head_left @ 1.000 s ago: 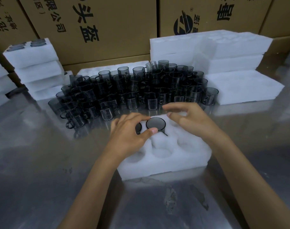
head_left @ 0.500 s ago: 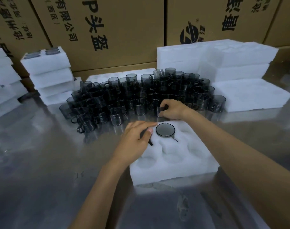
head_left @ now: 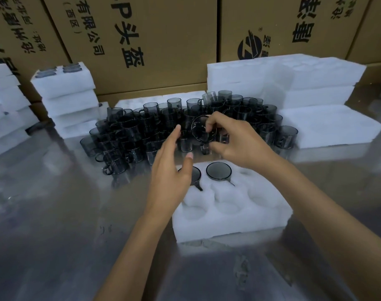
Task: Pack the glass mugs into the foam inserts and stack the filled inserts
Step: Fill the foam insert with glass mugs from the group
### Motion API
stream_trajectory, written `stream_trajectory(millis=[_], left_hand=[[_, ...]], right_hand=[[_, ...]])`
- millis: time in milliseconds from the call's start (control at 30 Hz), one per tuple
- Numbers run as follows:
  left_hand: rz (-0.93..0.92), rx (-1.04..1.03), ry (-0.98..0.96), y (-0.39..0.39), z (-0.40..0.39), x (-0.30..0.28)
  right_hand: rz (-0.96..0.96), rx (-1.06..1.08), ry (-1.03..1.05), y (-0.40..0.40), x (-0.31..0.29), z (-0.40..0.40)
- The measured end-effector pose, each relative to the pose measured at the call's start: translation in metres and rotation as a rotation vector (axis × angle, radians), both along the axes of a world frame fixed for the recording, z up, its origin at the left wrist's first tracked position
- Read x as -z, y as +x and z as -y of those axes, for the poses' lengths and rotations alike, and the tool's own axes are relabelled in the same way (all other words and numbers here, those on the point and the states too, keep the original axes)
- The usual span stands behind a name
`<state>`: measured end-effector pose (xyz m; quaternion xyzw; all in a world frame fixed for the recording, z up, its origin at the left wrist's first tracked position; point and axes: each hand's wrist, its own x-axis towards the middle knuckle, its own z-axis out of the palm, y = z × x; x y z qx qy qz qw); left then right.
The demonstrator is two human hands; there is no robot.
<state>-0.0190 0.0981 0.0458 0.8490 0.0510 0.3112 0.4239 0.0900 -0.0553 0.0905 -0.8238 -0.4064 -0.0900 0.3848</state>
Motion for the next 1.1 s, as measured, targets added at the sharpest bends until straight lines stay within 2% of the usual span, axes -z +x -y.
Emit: stream_trajectory(millis=[133, 333, 400, 533, 667, 767, 933, 1100], left_hand=[[0.05, 0.022, 0.129, -0.004, 0.008, -0.005], [0.123, -0.03, 0.154, -0.007, 0.027, -0.01], [0.081, 0.016, 0.148, -0.004, 0.035, -0.016], [-0.033, 0.169, 0.318, 0.017, 0.049, -0.029], [-0.103, 0.142, 0.423, 0.041, 0.065, -0.024], [-0.165, 0.105, 0.479, 0.051, 0.069, -0.007], [-0.235, 0.152, 0.335, 0.053, 0.061, 0.006], [-0.272, 0.16, 0.368, 0.049, 0.062, 0.012]], right_hand=[[-0.073, -0.193, 0.018, -0.028, -0.006, 0.015], [-0.391, -0.358, 0.287, -0.037, -0.002, 0.043], [-0.412, -0.338, 0.332, -0.035, 0.007, 0.054], [-0.496, -0.209, 0.552, -0.027, 0.024, 0.074], [-0.583, -0.063, 0.681, -0.013, 0.039, 0.087], [-0.66, -0.041, 0.664, -0.006, 0.051, 0.088], [-0.704, -0.023, 0.65, -0.001, 0.059, 0.082], [-0.693, 0.015, 0.61, 0.003, 0.062, 0.083]])
